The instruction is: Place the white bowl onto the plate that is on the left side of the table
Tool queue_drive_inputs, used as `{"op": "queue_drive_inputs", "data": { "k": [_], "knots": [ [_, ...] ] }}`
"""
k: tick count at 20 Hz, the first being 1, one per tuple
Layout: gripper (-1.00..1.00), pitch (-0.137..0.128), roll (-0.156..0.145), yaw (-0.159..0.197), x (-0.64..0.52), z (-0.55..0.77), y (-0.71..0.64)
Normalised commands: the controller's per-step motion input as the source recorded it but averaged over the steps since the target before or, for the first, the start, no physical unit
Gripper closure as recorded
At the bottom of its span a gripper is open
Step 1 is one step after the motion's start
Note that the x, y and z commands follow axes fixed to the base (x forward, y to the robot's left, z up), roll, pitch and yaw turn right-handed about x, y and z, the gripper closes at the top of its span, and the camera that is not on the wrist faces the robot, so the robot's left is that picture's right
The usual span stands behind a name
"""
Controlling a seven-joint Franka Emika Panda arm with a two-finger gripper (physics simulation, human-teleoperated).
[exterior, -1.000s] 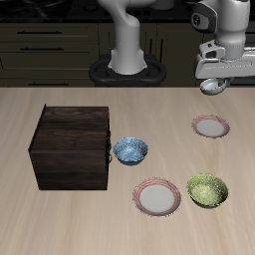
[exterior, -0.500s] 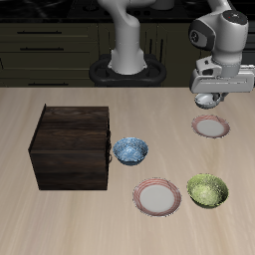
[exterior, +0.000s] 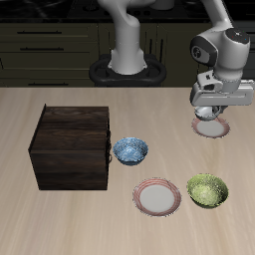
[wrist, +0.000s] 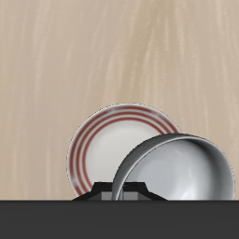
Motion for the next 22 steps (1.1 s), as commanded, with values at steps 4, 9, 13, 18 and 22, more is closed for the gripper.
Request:
{"op": "queue_drive_inputs", "data": {
  "k": [4,9,13,18,22],
  "knots": [
    [1.00,0.026,0.034,0.026,-0.13,-0.34,0.26],
    [1.00,0.000,0.028,0.026,-0.07,-0.15,0.14],
    [1.00,0.024,-0.036,0.018,0.13,-0.24,-0.10],
    [-1.00,0.030,-0.061,-0.015,0.16,-0.03,-0.16],
    [-1.00,0.011,0.005,-0.014,0.08,-0.08,0.02]
  ]
}}
